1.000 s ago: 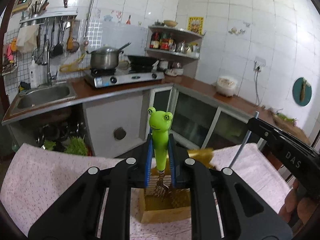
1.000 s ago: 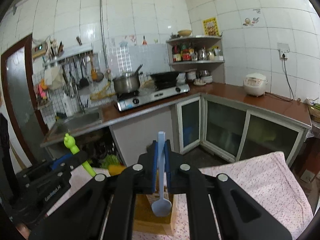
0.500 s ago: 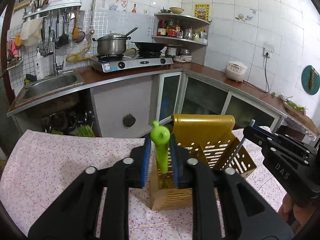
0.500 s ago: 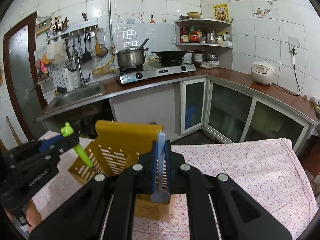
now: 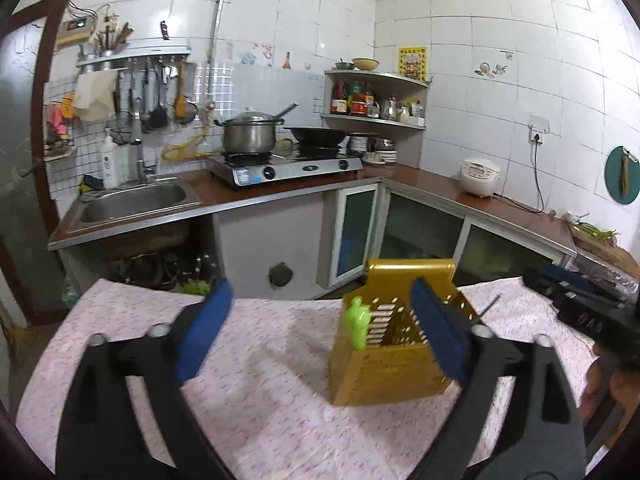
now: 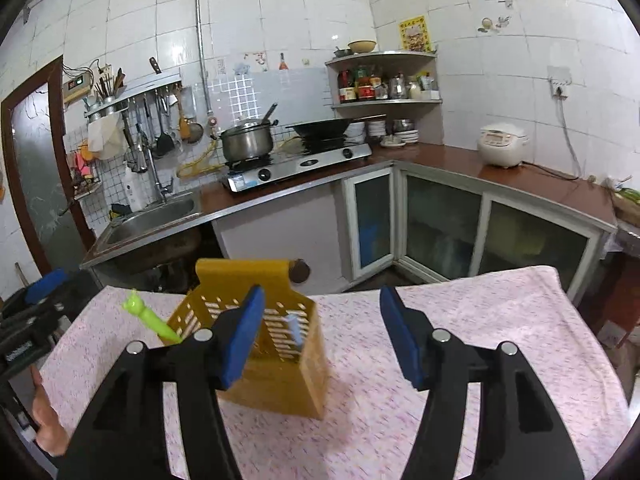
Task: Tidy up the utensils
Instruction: 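Withdraw both open tools from the caddy back over the chopsticks, then close the left tool on a wooden chopstick while the right tool grasps another chopstick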
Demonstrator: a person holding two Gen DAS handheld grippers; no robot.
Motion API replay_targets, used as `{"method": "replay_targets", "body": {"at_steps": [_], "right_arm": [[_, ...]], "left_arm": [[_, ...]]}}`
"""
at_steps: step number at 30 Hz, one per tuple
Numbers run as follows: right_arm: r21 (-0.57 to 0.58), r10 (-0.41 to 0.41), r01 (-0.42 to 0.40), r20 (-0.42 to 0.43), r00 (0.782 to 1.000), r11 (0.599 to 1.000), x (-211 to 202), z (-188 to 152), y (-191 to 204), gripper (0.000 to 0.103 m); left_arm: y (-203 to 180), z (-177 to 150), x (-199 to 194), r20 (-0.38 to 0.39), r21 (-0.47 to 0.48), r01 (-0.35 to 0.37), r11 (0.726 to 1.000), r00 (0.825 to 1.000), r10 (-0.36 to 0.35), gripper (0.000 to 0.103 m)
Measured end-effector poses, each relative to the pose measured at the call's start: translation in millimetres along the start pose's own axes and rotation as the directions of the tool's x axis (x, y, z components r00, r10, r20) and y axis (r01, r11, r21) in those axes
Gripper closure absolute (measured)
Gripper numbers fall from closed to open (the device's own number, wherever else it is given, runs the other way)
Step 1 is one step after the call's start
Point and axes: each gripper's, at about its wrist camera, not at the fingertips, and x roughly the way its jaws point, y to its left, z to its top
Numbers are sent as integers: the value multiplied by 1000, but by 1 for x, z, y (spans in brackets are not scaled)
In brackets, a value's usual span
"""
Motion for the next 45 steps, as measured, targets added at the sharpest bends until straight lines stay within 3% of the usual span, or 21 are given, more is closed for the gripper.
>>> {"method": "replay_targets", "body": {"at_steps": [7, 16, 21, 26, 30, 32, 35, 39, 43, 45], "right_arm": [[-66, -129, 126, -39, 991, 990, -43, -26, -10, 38], [-82, -161, 150, -159, 974, 985, -66, -93, -15, 36], [-72, -154, 142, -226, 962, 987, -67, -128, -18, 36], [-65, -168, 155, -313, 935, 986, -60, -151, -16, 36], [-48, -159, 153, -397, 904, 987, -50, -162, -16, 36], [-39, -161, 160, -426, 890, 986, -46, -166, -15, 39], [-23, -147, 154, -458, 876, 988, -39, -170, -11, 53], [-16, -131, 142, -503, 854, 990, -28, -178, -8, 66], [-21, -128, 137, -530, 838, 990, -15, -179, -4, 80], [-24, -124, 132, -541, 832, 991, -11, -179, -4, 84]], "left_arm": [[15, -28, -50, -24, 1, -9, 1000, 1000, 10, 5], [19, -77, -78, -135, -3, -8, 1000, 991, 8, 5], [17, -110, -80, -203, 5, 4, 1000, 979, -3, 5], [23, -135, -74, -305, -37, 36, 999, 951, -45, 6], [19, -151, -65, -389, -24, 63, 998, 919, -68, 27], [16, -157, -60, -424, -14, 77, 997, 903, -75, 32], [12, -163, -51, -461, -17, 87, 996, 884, -85, 37], [9, -171, -32, -534, -53, 108, 993, 837, -119, 60], [2, -172, -18, -561, -52, 99, 994, 820, -111, 71], [0, -172, -13, -578, -56, 99, 993, 808, -113, 83]]}}
